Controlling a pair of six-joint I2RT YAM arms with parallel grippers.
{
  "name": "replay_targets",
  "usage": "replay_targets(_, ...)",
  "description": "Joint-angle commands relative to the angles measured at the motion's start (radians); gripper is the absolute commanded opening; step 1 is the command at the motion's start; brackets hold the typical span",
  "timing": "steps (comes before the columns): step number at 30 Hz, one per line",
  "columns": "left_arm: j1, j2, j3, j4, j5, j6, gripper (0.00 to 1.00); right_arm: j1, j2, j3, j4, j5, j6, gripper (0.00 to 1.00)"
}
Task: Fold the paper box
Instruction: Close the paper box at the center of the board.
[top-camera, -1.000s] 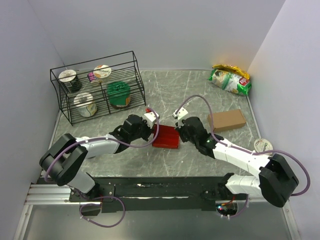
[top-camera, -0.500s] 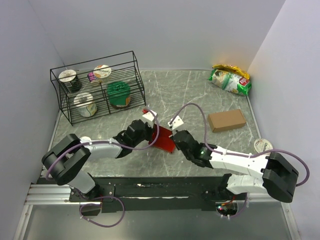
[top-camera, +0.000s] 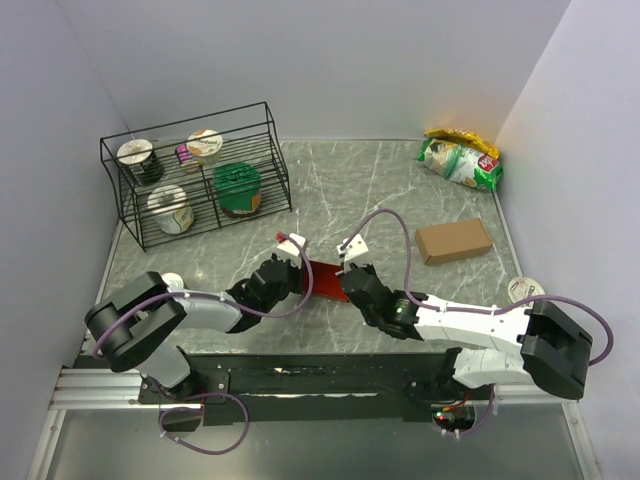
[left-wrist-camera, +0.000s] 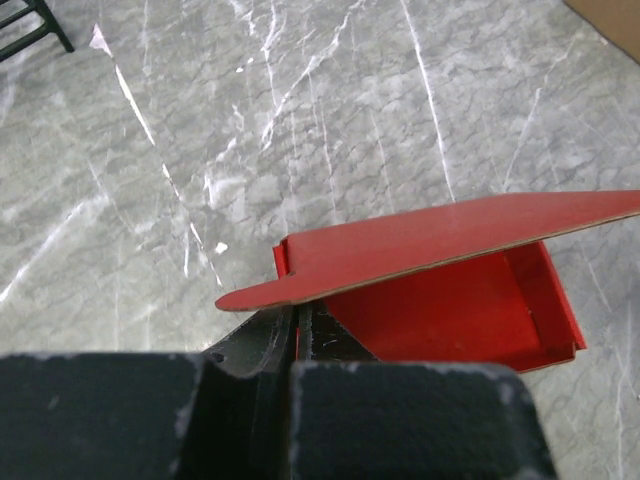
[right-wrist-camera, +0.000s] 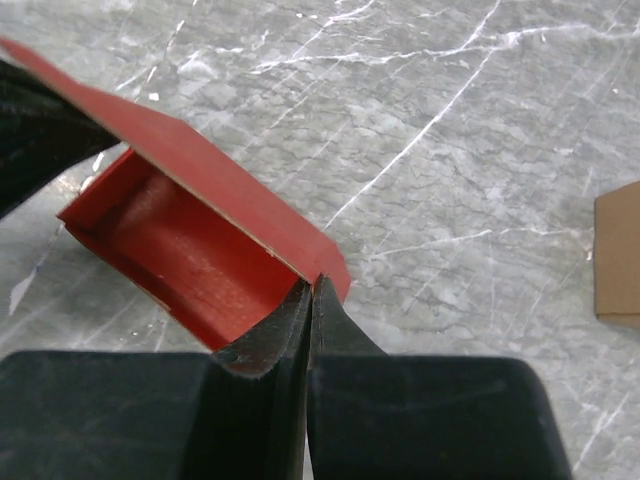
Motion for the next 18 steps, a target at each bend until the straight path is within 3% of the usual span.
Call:
replay_targets(1, -0.072, 0.023, -0.018, -0.075, 0.035, -0.066, 0.01, 0.018, -0.021, 0.009, 0.057, -0.038, 0.091, 0.00)
replay_targets(3, -0.084, 0.026, -0.015, -0.107, -0.002, -0.063, 0.01, 0.016, -0.041, 0.009, 0.030, -0.056, 0.097, 0.00)
replay_targets(6, -0.113, 0.029, -0.006, -0.142, -0.067, -0.043, 0.01, 0.018, -0.075, 0.020, -0.013, -0.097, 0.112, 0.25)
replay_targets(7, -0.124, 0.030, 0.003, -0.158, -0.079, -0.029, 0.01, 0.016, -0.086, 0.023, -0.056, -0.101, 0.120, 0.44)
replay_targets(10, -0.141, 0.043, 0.040, -0.216, -0.136, -0.004, 0.01, 0.012, -0.149, 0.026, -0.113, -0.142, 0.108, 0.66)
replay_targets(13, -0.147, 0.050, 0.069, -0.247, -0.154, 0.017, 0.01, -0.046, -0.207, 0.020, -0.170, -0.257, 0.080, 0.77)
replay_targets(18, -0.148, 0.072, 0.115, -0.285, -0.156, 0.026, 0.01, -0.139, -0.227, 0.032, -0.253, -0.406, 0.074, 0.79)
